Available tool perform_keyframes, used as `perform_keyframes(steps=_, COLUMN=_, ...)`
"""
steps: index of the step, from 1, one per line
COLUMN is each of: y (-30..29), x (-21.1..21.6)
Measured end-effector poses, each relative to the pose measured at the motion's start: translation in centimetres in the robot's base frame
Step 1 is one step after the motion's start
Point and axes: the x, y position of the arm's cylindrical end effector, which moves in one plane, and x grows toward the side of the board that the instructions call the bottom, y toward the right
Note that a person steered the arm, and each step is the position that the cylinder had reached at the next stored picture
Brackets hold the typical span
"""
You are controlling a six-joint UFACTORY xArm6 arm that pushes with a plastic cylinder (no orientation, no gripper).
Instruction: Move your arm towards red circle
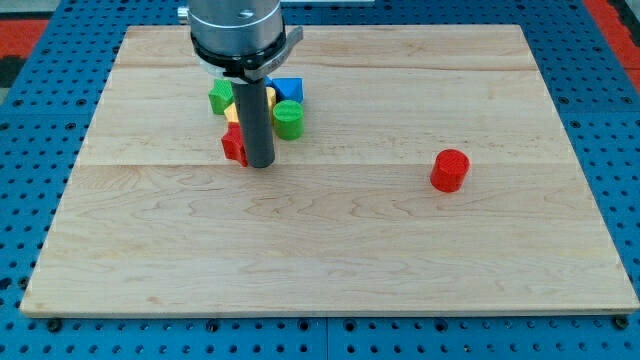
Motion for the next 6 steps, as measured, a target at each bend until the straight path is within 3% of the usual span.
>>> perform_keyframes(steps=1, y=1.4, x=-0.8)
perform_keyframes(steps=3, y=19.1, x=-6.3)
perform_keyframes(steps=4, y=29.5, x=-4.0)
perform_keyframes(steps=5, y=33.9, x=0.4)
perform_keyframes(steps=6, y=29.2, x=5.2)
